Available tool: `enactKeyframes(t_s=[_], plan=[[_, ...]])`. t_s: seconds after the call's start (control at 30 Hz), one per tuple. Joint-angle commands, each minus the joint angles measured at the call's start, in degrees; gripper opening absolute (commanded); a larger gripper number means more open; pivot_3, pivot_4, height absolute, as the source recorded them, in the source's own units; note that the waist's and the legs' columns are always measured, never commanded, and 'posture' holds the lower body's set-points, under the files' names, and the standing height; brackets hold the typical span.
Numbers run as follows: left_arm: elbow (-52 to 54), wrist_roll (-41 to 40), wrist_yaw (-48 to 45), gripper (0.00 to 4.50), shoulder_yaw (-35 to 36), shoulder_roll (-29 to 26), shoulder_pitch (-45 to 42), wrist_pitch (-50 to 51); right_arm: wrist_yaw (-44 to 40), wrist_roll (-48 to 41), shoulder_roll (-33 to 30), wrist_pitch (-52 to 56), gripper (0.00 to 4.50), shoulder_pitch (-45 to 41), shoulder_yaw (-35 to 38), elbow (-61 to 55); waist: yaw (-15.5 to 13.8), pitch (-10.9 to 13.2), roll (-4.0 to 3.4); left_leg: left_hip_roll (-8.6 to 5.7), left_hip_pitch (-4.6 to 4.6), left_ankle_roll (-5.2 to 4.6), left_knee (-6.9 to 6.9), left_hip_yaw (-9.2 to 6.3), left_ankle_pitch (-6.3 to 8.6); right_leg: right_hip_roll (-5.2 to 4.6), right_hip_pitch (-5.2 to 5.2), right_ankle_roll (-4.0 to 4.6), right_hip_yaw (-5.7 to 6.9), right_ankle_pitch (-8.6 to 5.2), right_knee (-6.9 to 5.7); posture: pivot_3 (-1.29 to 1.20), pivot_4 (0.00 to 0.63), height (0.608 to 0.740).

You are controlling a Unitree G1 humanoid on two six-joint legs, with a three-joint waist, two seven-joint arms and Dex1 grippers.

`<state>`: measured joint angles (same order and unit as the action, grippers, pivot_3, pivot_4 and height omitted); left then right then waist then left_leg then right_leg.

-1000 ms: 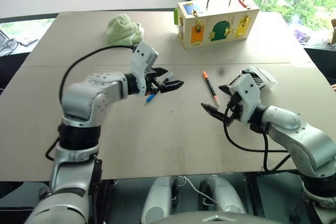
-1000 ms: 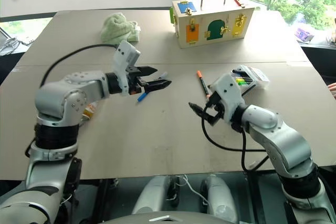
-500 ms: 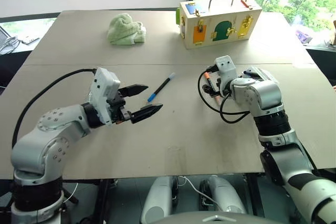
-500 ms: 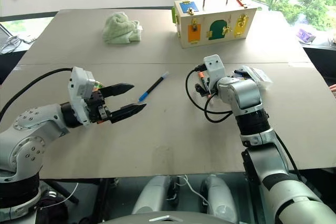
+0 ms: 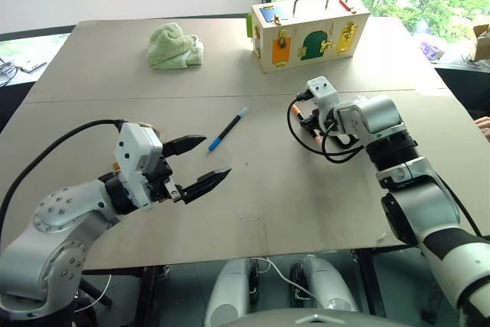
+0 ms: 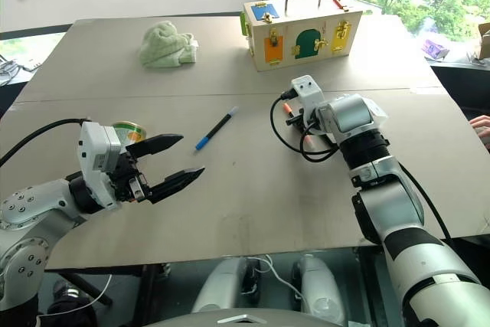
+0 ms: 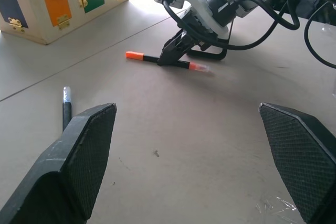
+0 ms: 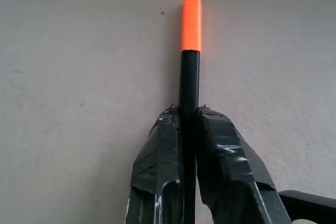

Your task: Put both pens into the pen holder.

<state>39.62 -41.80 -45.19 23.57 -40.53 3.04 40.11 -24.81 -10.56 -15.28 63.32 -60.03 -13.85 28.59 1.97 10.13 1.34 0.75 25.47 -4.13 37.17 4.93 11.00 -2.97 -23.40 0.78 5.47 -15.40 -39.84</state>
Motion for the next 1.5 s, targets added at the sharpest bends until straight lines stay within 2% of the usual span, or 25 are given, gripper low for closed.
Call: enactKeyframes(t_s=[0.03, 0.07, 0.2, 0.4, 0.5, 0.53, 0.6, 0.63, 0.67, 0.77, 0.9, 1.03, 1.1, 1.23, 1.33, 1.5], plan=[[0.5, 0.1, 0.2, 4.50, -0.7, -0.6, -0.3, -2.2, -7.2, -1.4, -2.4, 3.8, 0.94, 0.8, -3.4, -4.0, -0.1, 0.0, -0.02, 0.00, 0.02, 0.00, -0.01, 0.00, 0.00, 0.00, -0.01, 0.00, 0.00, 0.00, 0.01, 0.00, 0.150, 0.740], [0.0, 0.1, 0.1, 4.50, -0.9, -0.9, -0.4, -2.3, -8.5, -1.6, -2.8, 4.6, 1.17, 0.3, -3.8, -4.1, -0.1, 0.0, -0.02, 0.00, 0.02, 0.00, -0.03, 0.00, 0.00, -0.01, -0.02, 0.00, 0.00, 0.00, 0.02, 0.00, 0.150, 0.740], [-1.3, 0.1, -0.4, 4.50, -2.7, -1.7, -1.6, -2.9, -6.6, 0.5, 0.6, 4.4, 3.00, -4.4, -3.0, 3.8, 0.0, 0.0, -0.03, 0.00, 0.02, 0.01, -0.10, 0.01, 0.00, -0.01, -0.05, 0.01, 0.00, 0.00, 0.03, 0.00, 0.150, 0.740], [-1.7, 0.5, 0.2, 4.50, -4.8, -1.9, -2.8, -3.5, -5.0, 6.4, 5.5, -5.3, 3.00, -10.7, -4.5, 20.0, 0.4, 0.0, -0.01, 0.01, -0.07, 0.02, -0.09, 0.05, 0.01, 0.00, 0.00, -0.01, -0.03, 0.01, 0.02, 0.00, 0.150, 0.740], [-0.8, 0.4, 1.1, 4.50, -4.9, -1.6, -2.4, -3.5, -7.1, 8.6, 6.2, -10.4, 2.25, -11.8, -4.8, 27.2, 0.4, 0.0, -0.02, 0.01, -0.47, 0.20, -0.14, 0.05, 0.14, -0.01, 0.30, 0.00, -0.04, -0.01, 0.06, 0.00, 0.150, 0.740], [-0.4, 0.4, 1.5, 4.50, -4.9, -1.5, -2.2, -3.5, -8.3, 9.5, 6.2, -11.8, 1.68, -11.9, -5.4, 28.5, 0.4, 0.0, -0.03, 0.01, -0.71, 0.08, -0.22, 0.05, 0.27, -0.02, 0.52, 0.00, -0.04, -0.02, 0.13, 0.00, 0.150, 0.740], [0.4, -0.1, 2.3, 4.50, -4.6, -1.4, -1.5, -3.2, -11.0, 11.1, 5.6, -13.8, 0.88, -11.7, -6.8, 29.2, 0.4, 0.0, -0.05, 0.01, -0.93, 0.08, -0.35, 0.04, 0.30, -0.03, 0.70, -0.01, -0.04, -0.03, 0.22, 0.00, 0.150, 0.740], [0.8, -0.4, 2.7, 4.50, -4.4, -1.3, -1.3, -3.0, -12.5, 11.8, 4.9, -14.6, 0.29, -11.4, -7.5, 28.7, 0.4, 0.0, -0.05, 0.01, -0.93, 0.09, -0.37, 0.02, 0.30, -0.04, 0.70, -0.01, -0.04, -0.03, 0.22, 0.00, 0.150, 0.740], [1.1, -0.9, 3.2, 4.50, -4.2, -1.1, -1.1, -2.8, -13.8, 12.5, 3.8, -15.9, 0.05, -10.7, -8.3, 26.9, 0.3, 0.0, -0.06, 0.01, -0.94, 0.10, -0.38, 0.02, 0.29, -0.04, 0.70, 0.00, -0.04, -0.03, 0.22, 0.00, 0.150, 0.740], [2.5, -2.1, 4.6, 4.50, -4.4, -0.8, -1.2, -2.6, -15.5, 10.1, 0.5, -17.3, 0.05, -8.1, -4.2, 16.8, -0.1, 0.0, -0.10, 0.01, -0.87, 0.11, -0.40, -0.03, 0.29, -0.07, 0.68, 0.00, -0.01, -0.03, 0.28, 0.00, 0.150, 0.740], [3.8, -4.6, 5.5, 4.50, -5.3, 0.8, -1.7, -3.2, -21.1, 0.1, -5.2, -18.3, 0.05, 0.0, 7.2, -8.8, -1.1, 0.2, -0.33, -0.03, -0.63, 0.31, -0.57, -0.10, 0.17, -0.11, 0.65, -0.03, 0.09, 0.00, 0.70, 0.00, 0.150, 0.740], [2.0, -5.7, 4.3, 4.50, -8.1, 0.8, -5.8, -3.3, -17.3, -13.3, -5.6, -14.8, 0.05, 6.5, 24.4, -31.1, -1.6, 0.2, -0.38, -0.05, -0.38, 0.06, -0.89, -0.06, 0.01, -0.07, 0.44, -0.04, 0.13, 0.00, 0.97, 0.00, 0.150, 0.740], [0.4, -6.0, 3.5, 4.50, -10.0, 1.2, -8.7, -3.2, -14.6, -15.3, -5.7, -16.9, 0.05, 10.1, 28.8, -38.0, -1.7, 0.2, -0.35, -0.05, -0.35, 0.06, -1.02, -0.06, 0.01, -0.03, 0.40, 0.00, 0.14, -0.03, 1.02, 0.00, 0.150, 0.740], [-2.5, -4.7, 1.9, 4.50, -13.9, 2.3, -12.2, -4.2, -13.0, -11.0, -10.8, -23.7, 0.05, 17.0, 27.9, -44.6, -2.0, 0.2, -0.35, -0.07, -0.37, 0.02, -1.10, 0.04, 0.03, -0.02, 0.49, -0.03, 0.13, -0.03, 1.28, 0.00, 0.150, 0.740], [-4.2, -3.4, 0.1, 4.50, -16.1, 2.5, -13.4, -5.6, -12.7, -11.9, -11.5, -26.7, 0.05, 20.5, 28.6, -46.1, -1.3, 0.2, -0.39, -0.08, -0.44, -0.01, -1.08, 0.19, 0.03, -0.03, 0.48, -0.07, -0.02, -0.02, 1.22, 0.00, 0.150, 0.740], [-6.7, -4.4, -1.8, 4.50, -16.7, 3.0, -15.7, -5.8, -14.5, -7.7, -13.2, -38.6, 0.05, 29.0, 26.1, -44.5, -1.7, 0.2, -0.38, -0.03, -0.67, 0.01, -1.10, 0.15, 0.03, 0.05, 0.61, -0.22, -0.02, -0.16, 1.05, 0.00, 0.150, 0.740]])
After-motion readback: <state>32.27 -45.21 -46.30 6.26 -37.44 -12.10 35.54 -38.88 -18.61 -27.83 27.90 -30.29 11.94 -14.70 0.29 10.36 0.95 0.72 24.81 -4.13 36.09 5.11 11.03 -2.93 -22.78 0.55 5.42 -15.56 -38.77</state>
